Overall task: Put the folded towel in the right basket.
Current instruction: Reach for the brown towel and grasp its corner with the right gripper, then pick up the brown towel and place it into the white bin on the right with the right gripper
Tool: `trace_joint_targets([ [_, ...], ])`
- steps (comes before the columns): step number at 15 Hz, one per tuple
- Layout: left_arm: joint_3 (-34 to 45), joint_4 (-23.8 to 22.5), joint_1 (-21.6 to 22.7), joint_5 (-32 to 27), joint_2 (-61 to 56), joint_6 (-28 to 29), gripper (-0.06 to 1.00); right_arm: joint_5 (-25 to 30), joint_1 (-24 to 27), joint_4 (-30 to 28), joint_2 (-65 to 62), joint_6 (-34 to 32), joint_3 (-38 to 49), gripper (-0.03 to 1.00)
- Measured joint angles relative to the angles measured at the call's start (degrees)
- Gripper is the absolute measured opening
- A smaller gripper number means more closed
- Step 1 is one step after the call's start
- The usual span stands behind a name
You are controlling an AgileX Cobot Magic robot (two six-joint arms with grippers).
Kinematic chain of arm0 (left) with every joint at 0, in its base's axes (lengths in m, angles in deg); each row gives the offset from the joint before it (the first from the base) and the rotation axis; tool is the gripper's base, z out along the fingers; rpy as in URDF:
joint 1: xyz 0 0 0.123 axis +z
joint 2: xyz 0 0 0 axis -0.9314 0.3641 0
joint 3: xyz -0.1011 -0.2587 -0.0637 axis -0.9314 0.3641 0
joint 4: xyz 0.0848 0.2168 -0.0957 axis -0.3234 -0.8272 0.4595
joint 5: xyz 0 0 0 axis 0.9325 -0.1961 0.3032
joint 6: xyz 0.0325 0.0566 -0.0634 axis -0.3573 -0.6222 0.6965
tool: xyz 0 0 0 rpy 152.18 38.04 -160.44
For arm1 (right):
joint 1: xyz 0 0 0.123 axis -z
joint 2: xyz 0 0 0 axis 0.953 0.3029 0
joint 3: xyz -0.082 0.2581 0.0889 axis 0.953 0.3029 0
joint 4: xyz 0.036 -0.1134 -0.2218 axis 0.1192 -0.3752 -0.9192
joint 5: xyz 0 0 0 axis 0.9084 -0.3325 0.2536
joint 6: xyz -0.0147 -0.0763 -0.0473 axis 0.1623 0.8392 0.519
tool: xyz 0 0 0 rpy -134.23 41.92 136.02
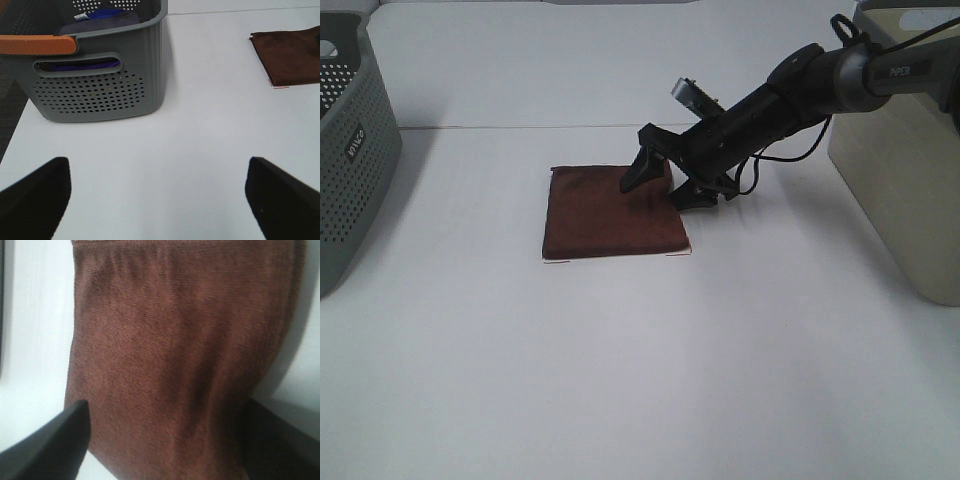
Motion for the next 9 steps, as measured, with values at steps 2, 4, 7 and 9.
trace_joint_targets([
  [2,0.0,0.0,0.0,0.0,0.0,0.0,0.88,-1.03,-0.97,-0.4,0.69,-0.06,-0.29,0.52],
  [4,0.0,0.0,0.0,0.0,0.0,0.0,0.88,-1.32,-1.15,-1.15,1.38,-0.4,-0.29,0.2],
  [7,0.0,0.0,0.0,0.0,0.0,0.0,0.88,-1.38,-1.15,-1.55,1.38,-1.15,-0.29,0.03],
  [9,0.0,0.0,0.0,0.0,0.0,0.0,0.88,-0.97,-1.15,-2.18,0.4,-1.49,-0.29,0.03],
])
